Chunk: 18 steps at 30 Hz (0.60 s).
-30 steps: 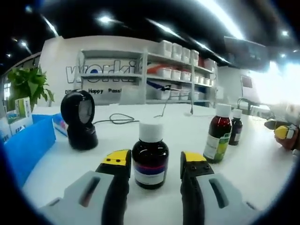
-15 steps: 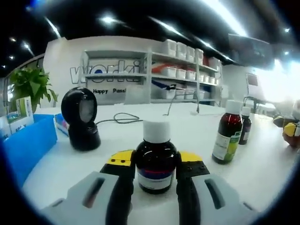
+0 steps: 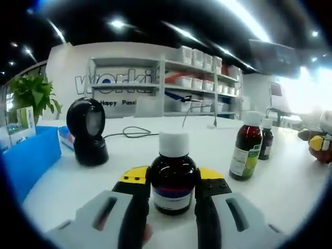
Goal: Rotate the medicine bottle to make it face forward pick up the medicine bottle inspect the drug traceability code place the medicine on the table
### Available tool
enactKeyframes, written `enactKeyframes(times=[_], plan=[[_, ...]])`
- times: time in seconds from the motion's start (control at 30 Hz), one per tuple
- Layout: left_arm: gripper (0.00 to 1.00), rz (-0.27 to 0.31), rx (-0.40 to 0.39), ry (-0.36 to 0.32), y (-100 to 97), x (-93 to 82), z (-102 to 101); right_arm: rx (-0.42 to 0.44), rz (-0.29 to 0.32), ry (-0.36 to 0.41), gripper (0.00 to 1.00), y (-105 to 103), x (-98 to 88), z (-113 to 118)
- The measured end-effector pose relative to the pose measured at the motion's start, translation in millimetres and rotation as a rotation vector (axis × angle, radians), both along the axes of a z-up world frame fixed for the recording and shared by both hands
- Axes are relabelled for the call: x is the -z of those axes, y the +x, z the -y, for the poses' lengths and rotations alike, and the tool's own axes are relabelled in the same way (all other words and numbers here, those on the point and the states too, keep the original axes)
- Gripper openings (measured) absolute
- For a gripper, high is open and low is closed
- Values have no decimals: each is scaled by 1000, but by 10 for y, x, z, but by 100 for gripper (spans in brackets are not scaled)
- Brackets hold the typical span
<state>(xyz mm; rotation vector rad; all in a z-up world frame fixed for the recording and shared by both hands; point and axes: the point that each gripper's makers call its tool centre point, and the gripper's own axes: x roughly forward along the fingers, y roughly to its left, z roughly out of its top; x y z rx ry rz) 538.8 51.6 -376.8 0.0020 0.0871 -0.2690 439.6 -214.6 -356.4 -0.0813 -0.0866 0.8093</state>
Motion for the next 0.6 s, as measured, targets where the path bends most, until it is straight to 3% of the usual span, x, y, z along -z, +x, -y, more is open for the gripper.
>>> enactKeyframes(times=[0.27, 0.37, 0.6], plan=[[24, 27, 18, -13, -285, -174, 285, 5, -1, -10, 26, 9, 17, -1], [24, 27, 1, -18, -423, -170, 365, 7, 0, -12, 26, 10, 19, 0], [24, 30, 52, -37, -731, -180, 686, 7, 6, -18, 26, 6, 23, -3]])
